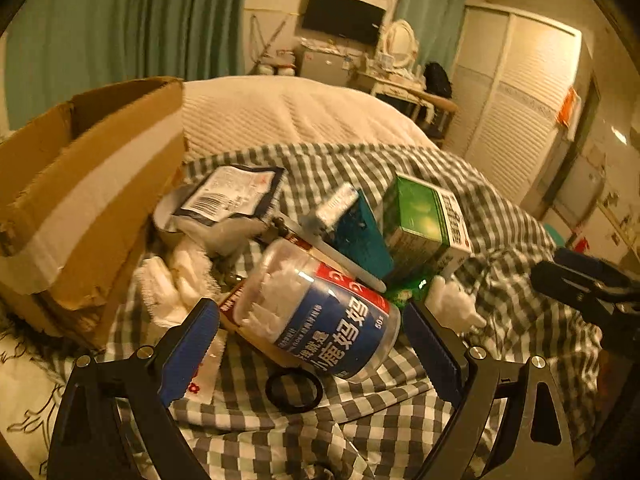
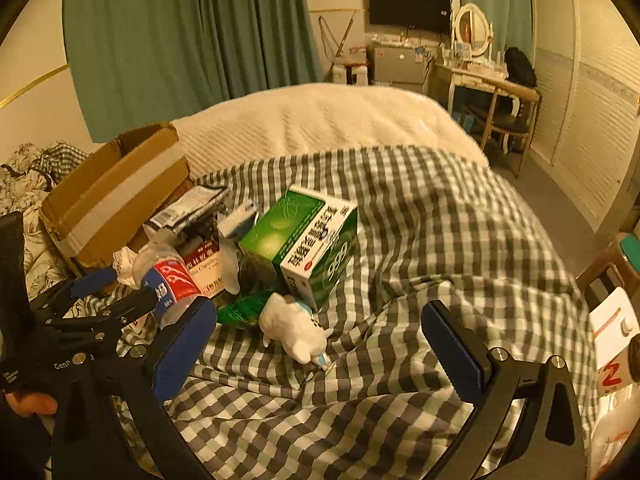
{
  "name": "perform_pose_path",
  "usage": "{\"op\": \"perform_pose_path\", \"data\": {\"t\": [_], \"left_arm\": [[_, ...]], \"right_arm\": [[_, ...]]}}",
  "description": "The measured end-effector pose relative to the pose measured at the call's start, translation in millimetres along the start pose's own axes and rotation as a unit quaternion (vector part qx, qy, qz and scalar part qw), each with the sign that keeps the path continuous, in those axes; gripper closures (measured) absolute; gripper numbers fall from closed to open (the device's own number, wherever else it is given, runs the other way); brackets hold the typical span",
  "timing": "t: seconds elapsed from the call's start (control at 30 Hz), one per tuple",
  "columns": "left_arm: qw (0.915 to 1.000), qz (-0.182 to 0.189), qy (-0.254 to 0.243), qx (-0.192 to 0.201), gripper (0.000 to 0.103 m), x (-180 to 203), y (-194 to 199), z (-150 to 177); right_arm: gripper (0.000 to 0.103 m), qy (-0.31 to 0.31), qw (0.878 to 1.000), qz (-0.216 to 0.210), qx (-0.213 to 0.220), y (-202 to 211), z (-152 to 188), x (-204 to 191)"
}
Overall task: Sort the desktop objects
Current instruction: 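Move both tools back to the pile of items on the sheet, then grasp the blue-labelled floss jar with the left tool while the right tool grasps the white figurine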
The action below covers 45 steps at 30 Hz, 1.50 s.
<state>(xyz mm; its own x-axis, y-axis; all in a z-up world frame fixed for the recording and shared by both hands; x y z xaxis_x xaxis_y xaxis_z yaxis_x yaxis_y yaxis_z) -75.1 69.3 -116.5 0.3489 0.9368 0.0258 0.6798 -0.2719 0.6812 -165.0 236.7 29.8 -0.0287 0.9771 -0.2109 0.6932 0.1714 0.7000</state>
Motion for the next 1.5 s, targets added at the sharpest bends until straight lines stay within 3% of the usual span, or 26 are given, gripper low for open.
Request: {"op": "perform_pose_path", "data": {"t": [0.27,0.53,0.87,1.13,1.2,1.3,1.33,1.5], "left_arm": [[0.9958,0.039,-0.069,-0.044,0.007,13,-18,4],[0.99,0.033,-0.117,-0.071,0.007,14,-47,-3],[0.9908,0.101,-0.075,-0.049,0.006,-4,-62,-4],[0.9896,0.108,-0.092,-0.025,0.005,-11,-74,-12],[0.9894,0.112,-0.09,-0.02,0.005,-13,-76,-13],[0.9893,0.112,-0.092,-0.016,0.005,-15,-74,-10],[0.9892,0.113,-0.093,-0.013,0.005,-14,-73,-10],[0.9887,0.118,-0.091,0.009,0.007,-13,-63,-11]], "right_arm": [[0.0,-0.005,1.0,-0.004,-0.029,-21,3,0],[0.0,0.013,0.998,0.023,-0.055,-37,9,-8],[0.0,0.027,0.992,0.035,-0.122,-77,19,-12],[0.001,0.033,0.983,0.037,-0.176,-113,21,-17],[0.006,0.039,0.981,0.047,-0.186,-121,25,-20],[0.039,0.04,0.979,0.048,-0.196,-126,29,-21],[0.044,0.038,0.978,0.042,-0.202,-128,31,-21],[0.044,0.049,0.979,0.044,-0.192,-125,35,-28]]}}
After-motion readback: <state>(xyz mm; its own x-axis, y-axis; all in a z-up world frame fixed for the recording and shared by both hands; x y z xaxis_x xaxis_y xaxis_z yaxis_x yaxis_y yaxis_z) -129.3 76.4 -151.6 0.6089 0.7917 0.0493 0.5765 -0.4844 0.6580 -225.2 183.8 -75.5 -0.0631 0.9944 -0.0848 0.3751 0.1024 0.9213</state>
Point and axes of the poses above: each gripper's, at about its wrist camera, not at the fingertips, and y roughly against the way its jaws point, x to its right, z to its underside, the point moved 3 cm from there along -y, roughly the way its jaws point, and after that the axes turned 11 degrees about -y, right-handed, at the moved point
